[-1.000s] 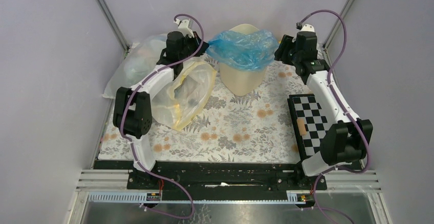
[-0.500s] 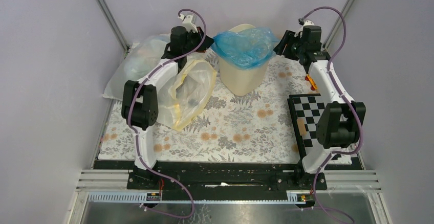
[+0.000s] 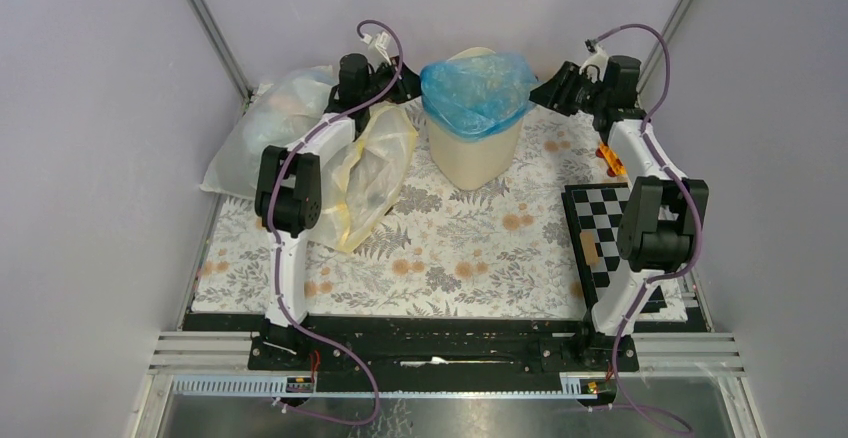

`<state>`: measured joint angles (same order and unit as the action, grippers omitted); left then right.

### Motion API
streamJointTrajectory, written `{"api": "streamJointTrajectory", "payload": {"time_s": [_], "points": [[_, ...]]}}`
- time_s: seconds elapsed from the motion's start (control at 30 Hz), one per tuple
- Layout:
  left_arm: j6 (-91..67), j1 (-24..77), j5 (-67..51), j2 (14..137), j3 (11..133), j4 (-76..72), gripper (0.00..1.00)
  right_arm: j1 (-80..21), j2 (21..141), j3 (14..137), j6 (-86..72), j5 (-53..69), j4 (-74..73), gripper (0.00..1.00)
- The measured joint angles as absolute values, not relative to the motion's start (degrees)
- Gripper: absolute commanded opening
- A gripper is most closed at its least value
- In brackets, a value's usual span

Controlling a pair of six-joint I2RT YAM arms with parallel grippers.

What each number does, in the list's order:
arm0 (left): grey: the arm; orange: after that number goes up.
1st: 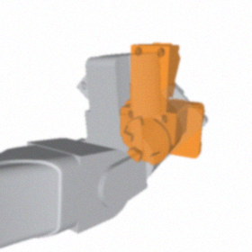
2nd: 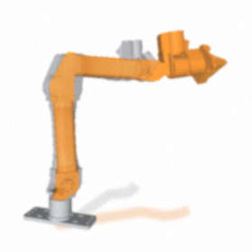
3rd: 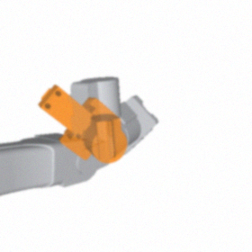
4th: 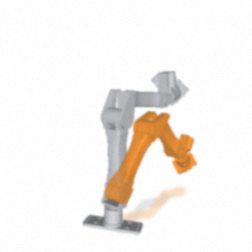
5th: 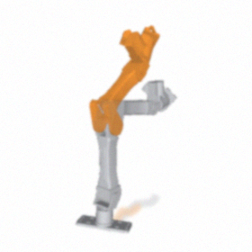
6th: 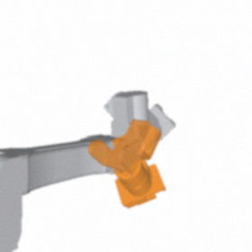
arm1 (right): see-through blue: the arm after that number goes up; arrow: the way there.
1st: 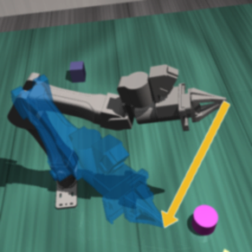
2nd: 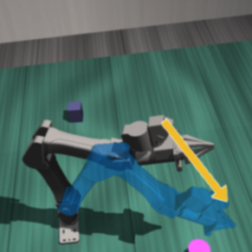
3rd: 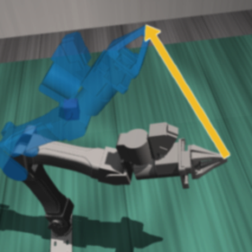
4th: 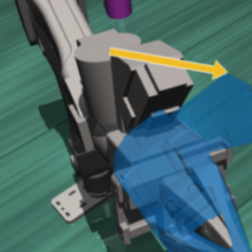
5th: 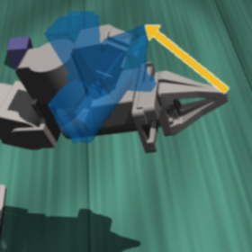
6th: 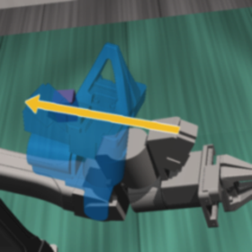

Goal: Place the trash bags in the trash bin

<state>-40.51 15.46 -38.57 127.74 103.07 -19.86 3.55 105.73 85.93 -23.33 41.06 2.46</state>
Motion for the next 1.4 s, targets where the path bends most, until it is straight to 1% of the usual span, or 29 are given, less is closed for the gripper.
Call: {"api": "streamJointTrajectory", "payload": {"time_s": [0.2,0.33,0.43,0.67,0.83,0.87,0.93,1.0,1.07,1.13,1.23,1.4], "points": [[-45.76,14.13,-46.41,129.19,103.11,-24.69,0.18,3.92,105.58,82.02,-24.93,48.75,9.37,0.47],[-47.75,14.35,-50.46,129.03,102.30,-27.66,0.18,3.84,102.91,77.71,-26.30,50.26,11.64,0.45],[-48.60,14.72,-52.01,127.96,99.53,-28.97,0.18,3.49,97.93,71.53,-28.14,49.63,13.37,0.43],[-48.62,16.60,-53.67,122.61,91.61,-29.04,0.18,2.13,81.01,53.76,-33.76,43.86,15.79,0.38],[-47.22,18.65,-53.60,118.45,87.42,-28.62,0.17,-2.02,70.32,46.74,-34.94,38.17,13.47,0.39],[-47.00,18.96,-53.63,117.99,87.00,-28.58,0.17,-2.72,68.47,45.67,-35.03,37.45,12.95,0.41],[-46.94,19.44,-53.69,117.58,86.72,-28.53,0.17,-3.62,64.38,43.79,-34.87,35.90,10.83,0.55],[-46.94,19.88,-53.74,117.58,86.54,-28.42,0.20,-3.79,61.82,43.44,-34.17,34.04,8.12,0.67],[-46.94,20.36,-53.69,117.40,86.02,-28.36,0.22,-4.01,59.77,43.94,-31.99,30.76,4.16,0.74],[-46.96,20.49,-53.63,117.23,85.71,-28.32,0.24,-4.14,58.65,45.12,-29.67,27.66,0.19,0.76],[-46.94,20.56,-53.60,116.77,85.65,-27.79,0.25,-4.25,57.69,48.71,-25.58,23.29,-5.96,0.77],[-46.83,20.58,-53.15,114.72,85.34,-26.70,0.27,-4.54,55.09,55.33,-19.92,19.97,-10.39,0.77]]}}
